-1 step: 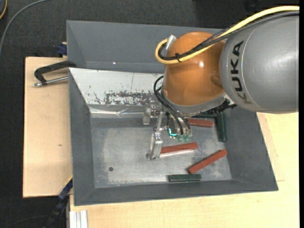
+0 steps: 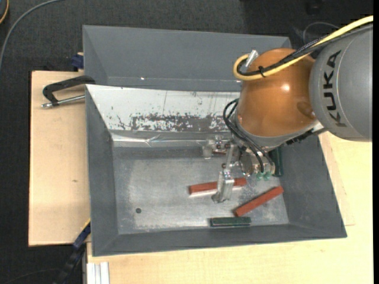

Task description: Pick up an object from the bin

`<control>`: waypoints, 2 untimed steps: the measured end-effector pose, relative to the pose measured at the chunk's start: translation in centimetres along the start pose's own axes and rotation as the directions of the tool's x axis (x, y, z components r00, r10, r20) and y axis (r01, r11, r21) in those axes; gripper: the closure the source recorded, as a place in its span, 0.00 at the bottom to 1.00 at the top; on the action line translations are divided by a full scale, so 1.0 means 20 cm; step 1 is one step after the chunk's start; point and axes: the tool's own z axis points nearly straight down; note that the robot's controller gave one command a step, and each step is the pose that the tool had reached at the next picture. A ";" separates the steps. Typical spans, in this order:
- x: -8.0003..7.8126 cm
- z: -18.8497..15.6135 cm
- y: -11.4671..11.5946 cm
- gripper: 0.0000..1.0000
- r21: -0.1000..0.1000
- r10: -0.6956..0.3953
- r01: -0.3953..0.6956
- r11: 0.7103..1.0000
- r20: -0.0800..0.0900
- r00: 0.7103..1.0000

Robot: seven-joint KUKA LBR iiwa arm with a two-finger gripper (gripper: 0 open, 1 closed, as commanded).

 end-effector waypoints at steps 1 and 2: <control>-0.12 0.71 -0.17 0.00 -0.001 -0.353 0.353 0.935 -0.003 0.935; -0.12 0.70 -0.17 1.00 0.000 -0.353 0.353 0.936 0.001 0.936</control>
Offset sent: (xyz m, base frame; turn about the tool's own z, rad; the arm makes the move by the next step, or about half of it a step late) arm 0.0265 -0.0319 -0.1407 -0.3623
